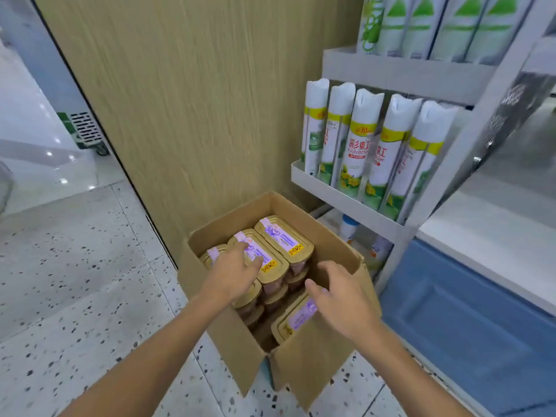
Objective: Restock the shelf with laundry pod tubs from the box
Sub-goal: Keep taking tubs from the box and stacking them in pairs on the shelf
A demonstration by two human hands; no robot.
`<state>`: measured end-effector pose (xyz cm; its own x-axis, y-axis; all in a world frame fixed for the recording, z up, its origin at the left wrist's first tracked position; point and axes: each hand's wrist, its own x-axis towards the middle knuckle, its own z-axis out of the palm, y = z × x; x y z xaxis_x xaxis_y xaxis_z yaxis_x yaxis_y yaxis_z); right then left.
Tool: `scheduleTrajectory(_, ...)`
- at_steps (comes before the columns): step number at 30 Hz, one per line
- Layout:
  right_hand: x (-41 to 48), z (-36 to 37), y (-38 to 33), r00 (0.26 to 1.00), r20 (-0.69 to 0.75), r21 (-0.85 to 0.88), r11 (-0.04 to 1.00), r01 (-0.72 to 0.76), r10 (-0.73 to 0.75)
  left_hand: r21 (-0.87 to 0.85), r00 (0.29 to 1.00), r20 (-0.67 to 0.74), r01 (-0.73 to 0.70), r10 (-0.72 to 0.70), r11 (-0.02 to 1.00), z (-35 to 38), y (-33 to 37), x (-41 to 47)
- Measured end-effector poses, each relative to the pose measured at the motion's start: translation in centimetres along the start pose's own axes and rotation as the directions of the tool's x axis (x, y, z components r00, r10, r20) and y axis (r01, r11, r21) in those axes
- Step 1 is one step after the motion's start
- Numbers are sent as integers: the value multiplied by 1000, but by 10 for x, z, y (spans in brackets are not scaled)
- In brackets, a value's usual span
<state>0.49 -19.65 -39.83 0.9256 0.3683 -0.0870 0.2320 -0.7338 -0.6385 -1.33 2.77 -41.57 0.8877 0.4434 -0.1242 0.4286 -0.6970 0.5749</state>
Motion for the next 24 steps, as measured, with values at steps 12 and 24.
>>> scheduleTrajectory(12,178,45,14,738,383,335,661,-672,556,237,986,132,64,-98,969,30,-36,155)
scheduleTrajectory(24,206,106,31,730,307,495,552,-670,611,348,988,85,89,-126,933,55,-44,174)
